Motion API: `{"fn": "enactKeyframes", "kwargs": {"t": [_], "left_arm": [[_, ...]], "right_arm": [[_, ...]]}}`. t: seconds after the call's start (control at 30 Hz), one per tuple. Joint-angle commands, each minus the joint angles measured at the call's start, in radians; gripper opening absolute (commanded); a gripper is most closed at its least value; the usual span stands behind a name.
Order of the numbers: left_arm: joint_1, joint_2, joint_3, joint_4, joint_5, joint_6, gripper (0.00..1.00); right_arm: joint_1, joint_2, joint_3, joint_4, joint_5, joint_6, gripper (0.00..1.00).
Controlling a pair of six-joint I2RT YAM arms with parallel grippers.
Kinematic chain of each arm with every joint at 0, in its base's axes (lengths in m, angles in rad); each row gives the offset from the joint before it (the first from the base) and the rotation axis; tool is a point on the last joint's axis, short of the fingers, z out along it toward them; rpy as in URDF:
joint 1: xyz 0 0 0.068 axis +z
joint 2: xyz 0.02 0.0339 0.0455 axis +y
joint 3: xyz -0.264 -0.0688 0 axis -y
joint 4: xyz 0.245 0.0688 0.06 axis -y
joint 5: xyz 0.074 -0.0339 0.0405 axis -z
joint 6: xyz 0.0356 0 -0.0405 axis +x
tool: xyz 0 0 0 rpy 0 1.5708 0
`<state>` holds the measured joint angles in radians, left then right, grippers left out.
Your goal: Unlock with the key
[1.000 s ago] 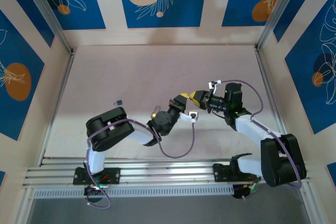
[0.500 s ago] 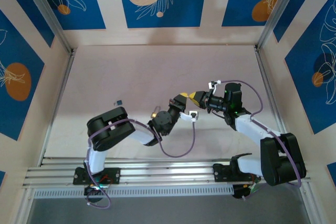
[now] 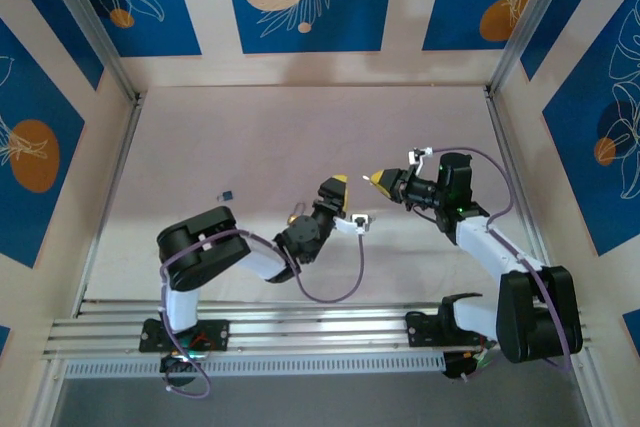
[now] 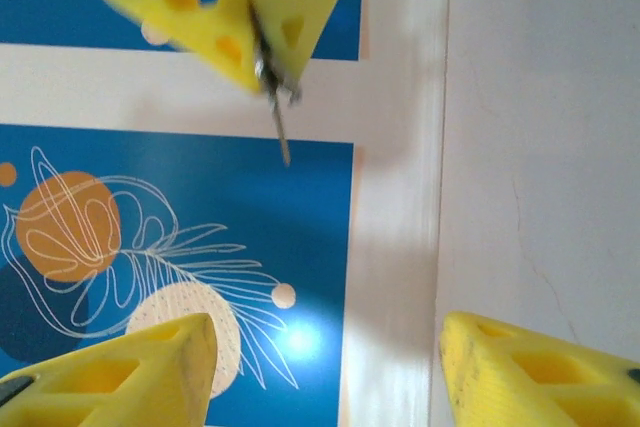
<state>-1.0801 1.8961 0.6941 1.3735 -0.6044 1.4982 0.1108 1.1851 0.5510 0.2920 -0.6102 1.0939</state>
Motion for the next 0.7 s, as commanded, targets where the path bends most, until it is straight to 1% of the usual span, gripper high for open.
{"fn": "enactKeyframes", "kwargs": {"t": [0.0, 0.1, 0.13, 0.2, 0.27, 0.3, 0.33, 0.37, 0.43, 0.47, 0.53, 0.6, 0.67], "left_arm": [[0.011, -0.078, -0.027, 0.0, -0.063, -0.103, 0.61], [0.036, -0.166, -0.028, -0.215, -0.096, -0.254, 0.61], [0.049, -0.204, -0.018, -0.332, -0.101, -0.341, 0.62], [0.085, -0.279, 0.017, -0.632, -0.073, -0.549, 0.63], [0.136, -0.335, 0.082, -0.953, -0.008, -0.793, 0.63], [0.168, -0.351, 0.13, -1.124, 0.043, -0.92, 0.63], [0.199, -0.355, 0.175, -1.251, 0.088, -1.031, 0.63], [0.223, -0.351, 0.214, -1.354, 0.123, -1.109, 0.63], [0.269, -0.324, 0.293, -1.554, 0.228, -1.234, 0.61], [0.283, -0.302, 0.331, -1.641, 0.259, -1.266, 0.61], [0.301, -0.239, 0.427, -1.822, 0.267, -1.356, 0.61], [0.329, -0.173, 0.514, -1.991, 0.357, -1.439, 0.64], [0.358, -0.1, 0.604, -2.145, 0.456, -1.51, 0.61]], "right_arm": [[-0.017, -0.029, 0.037, -0.075, -0.032, -0.075, 0.0], [-0.02, -0.043, 0.045, -0.125, -0.028, -0.115, 0.0], [-0.022, -0.047, 0.045, -0.137, -0.027, -0.124, 0.0], [-0.028, -0.057, 0.038, -0.154, -0.029, -0.136, 0.0], [-0.032, -0.07, 0.03, -0.166, -0.028, -0.144, 0.0], [-0.035, -0.078, 0.026, -0.175, -0.027, -0.153, 0.0], [-0.036, -0.084, 0.024, -0.184, -0.027, -0.159, 0.0], [-0.038, -0.091, 0.021, -0.193, -0.026, -0.164, 0.0], [-0.043, -0.101, 0.018, -0.212, -0.026, -0.177, 0.0], [-0.043, -0.104, 0.019, -0.221, -0.027, -0.183, 0.0], [-0.042, -0.109, 0.018, -0.233, -0.026, -0.197, 0.0], [-0.04, -0.109, 0.016, -0.238, -0.025, -0.203, 0.0], [-0.043, -0.109, 0.012, -0.238, -0.023, -0.206, 0.0]]}}
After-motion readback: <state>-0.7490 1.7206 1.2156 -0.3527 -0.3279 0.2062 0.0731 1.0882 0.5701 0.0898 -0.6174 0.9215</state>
